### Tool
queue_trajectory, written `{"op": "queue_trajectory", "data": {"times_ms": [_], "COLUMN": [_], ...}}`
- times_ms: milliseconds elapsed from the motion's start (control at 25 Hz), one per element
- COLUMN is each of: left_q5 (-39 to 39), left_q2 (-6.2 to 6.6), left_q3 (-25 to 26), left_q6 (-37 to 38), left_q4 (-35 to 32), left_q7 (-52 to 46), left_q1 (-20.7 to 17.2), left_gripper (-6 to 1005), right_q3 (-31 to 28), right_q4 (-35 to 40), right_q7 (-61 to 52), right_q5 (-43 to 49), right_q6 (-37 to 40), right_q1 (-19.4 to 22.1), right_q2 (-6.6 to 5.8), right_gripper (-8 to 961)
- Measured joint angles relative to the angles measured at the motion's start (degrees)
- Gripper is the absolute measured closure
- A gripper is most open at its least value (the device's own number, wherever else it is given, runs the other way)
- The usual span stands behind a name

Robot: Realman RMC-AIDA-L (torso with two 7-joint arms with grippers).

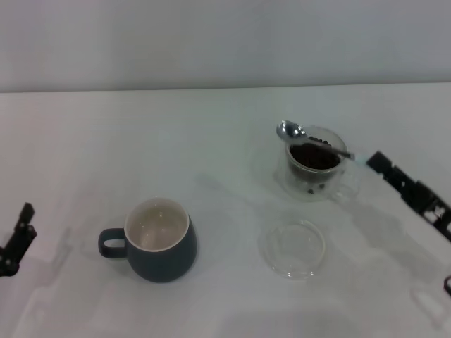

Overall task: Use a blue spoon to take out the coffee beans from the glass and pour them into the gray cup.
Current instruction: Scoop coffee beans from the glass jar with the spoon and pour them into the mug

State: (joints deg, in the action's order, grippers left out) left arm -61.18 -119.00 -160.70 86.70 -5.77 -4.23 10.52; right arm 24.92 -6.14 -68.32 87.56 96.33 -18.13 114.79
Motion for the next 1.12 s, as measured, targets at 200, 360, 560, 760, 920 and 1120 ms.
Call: {"op": "queue_trajectory", "data": {"times_ms": [200, 360, 560, 760, 920, 1120], "left_q5": [-2.48, -4.55, -6.38, -8.74, -10.32, -11.89], "left_q2": [-0.11, -0.22, -0.35, -0.43, -0.44, -0.45], "left_q3": [0.04, 0.04, 0.03, 0.03, 0.03, 0.04], "left_q6": [-0.14, -0.15, -0.3, -1.7, -2.86, -4.12], "left_q4": [-0.06, -0.36, -0.63, -1.83, -2.34, -2.97], "left_q7": [-1.19, -1.21, -1.31, -1.74, -1.78, -1.84], "left_q1": [0.14, 0.56, 1.25, 2.04, 2.82, 3.45], "left_gripper": [242, 242, 242, 242, 241, 241], "right_q3": [2.98, 7.02, 11.85, 18.91, 19.24, 19.29], "right_q4": [9.87, 21.71, 33.15, 48.67, 56.73, 64.89], "right_q7": [-6.8, -15.49, -23.77, -34.63, -41.65, -48.41], "right_q5": [-0.02, 0.04, 0.04, 2.41, 8.74, 15.7], "right_q6": [-0.53, -4.25, -6.67, -12.65, -13.98, -13.68], "right_q1": [-2.65, -4.48, -4.91, -3.83, -3.99, -4.26], "right_q2": [0.0, 0.09, 0.01, -0.13, -0.17, -0.18], "right_gripper": [797, 797, 797, 796, 796, 796]}}
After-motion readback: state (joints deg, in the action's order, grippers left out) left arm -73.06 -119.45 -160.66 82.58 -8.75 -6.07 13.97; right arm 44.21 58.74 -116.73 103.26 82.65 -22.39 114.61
